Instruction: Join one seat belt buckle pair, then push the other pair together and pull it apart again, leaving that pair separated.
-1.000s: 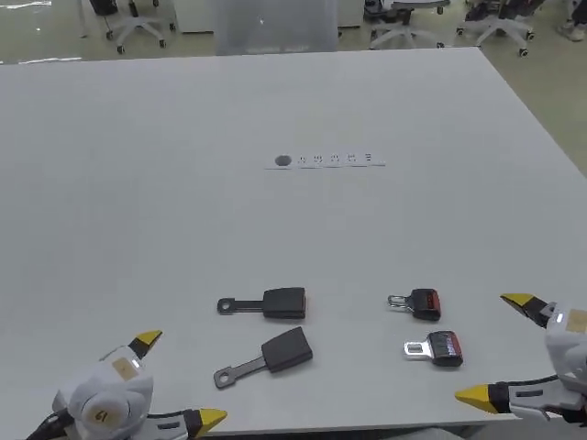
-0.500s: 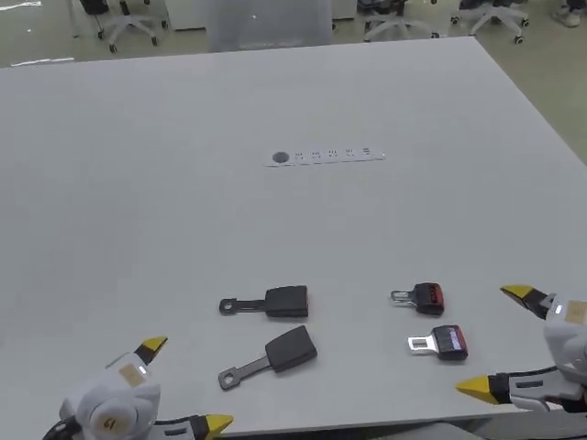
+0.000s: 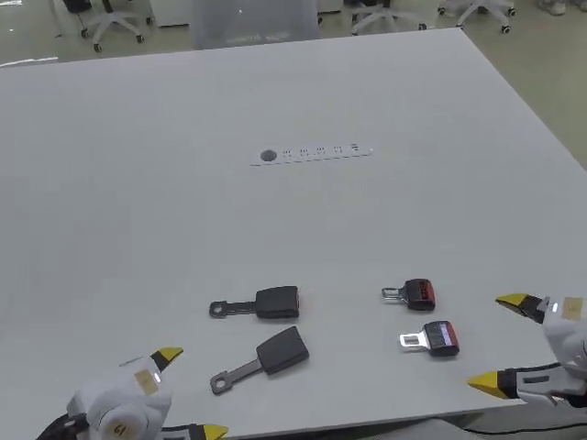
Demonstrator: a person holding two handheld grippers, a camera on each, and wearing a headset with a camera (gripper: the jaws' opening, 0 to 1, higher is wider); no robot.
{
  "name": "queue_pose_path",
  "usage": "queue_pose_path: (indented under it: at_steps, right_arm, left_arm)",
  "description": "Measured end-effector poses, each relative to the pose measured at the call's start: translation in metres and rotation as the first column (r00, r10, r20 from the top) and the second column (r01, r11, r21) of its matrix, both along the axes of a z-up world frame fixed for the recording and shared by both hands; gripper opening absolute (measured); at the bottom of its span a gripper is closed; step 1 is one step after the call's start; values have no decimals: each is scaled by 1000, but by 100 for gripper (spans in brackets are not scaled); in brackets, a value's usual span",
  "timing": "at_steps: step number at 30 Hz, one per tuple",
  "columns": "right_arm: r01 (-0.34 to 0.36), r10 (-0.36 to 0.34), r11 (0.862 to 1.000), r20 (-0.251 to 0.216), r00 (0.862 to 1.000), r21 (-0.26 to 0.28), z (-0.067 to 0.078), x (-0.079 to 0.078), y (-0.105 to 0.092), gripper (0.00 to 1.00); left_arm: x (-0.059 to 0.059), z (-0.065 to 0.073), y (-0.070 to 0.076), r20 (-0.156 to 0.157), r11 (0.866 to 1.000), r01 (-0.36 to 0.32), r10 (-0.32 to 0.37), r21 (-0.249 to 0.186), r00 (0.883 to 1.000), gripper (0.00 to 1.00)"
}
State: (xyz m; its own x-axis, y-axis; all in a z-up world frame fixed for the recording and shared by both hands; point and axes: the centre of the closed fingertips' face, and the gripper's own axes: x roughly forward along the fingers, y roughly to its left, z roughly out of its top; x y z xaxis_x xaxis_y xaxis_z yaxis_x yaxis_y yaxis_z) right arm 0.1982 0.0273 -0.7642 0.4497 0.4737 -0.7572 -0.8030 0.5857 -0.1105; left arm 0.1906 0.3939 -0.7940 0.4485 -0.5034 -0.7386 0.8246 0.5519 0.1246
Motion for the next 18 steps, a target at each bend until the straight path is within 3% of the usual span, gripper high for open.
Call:
queue_pose_path:
  at_steps: [4, 6, 9, 12, 18]
  right_arm:
    - [-3, 3, 1000, -1, 1000, -7, -2, 6, -3, 73]
    - [-19, 19, 1000, -8, 1000, -6, -2, 7, -1, 70]
    - [-39, 39, 999, -21, 999, -8, -3, 9, 0, 64]
    - [-89, 88, 996, -25, 996, -31, -6, 12, 2, 62]
    - [-175, 172, 983, -40, 984, -65, -15, 15, 6, 57]
  left_arm:
    - [9, 4, -6, 11, 1000, 19, -19, 14, 1000, 80]
    - [13, 5, -7, 13, 999, 32, -33, 43, 999, 79]
    - [19, 1, -12, -11, 997, 39, -38, 60, 999, 76]
    - [25, 1, -20, -21, 998, 31, -30, 49, 999, 74]
    - [34, -4, -43, -13, 994, 97, -96, 53, 995, 65]
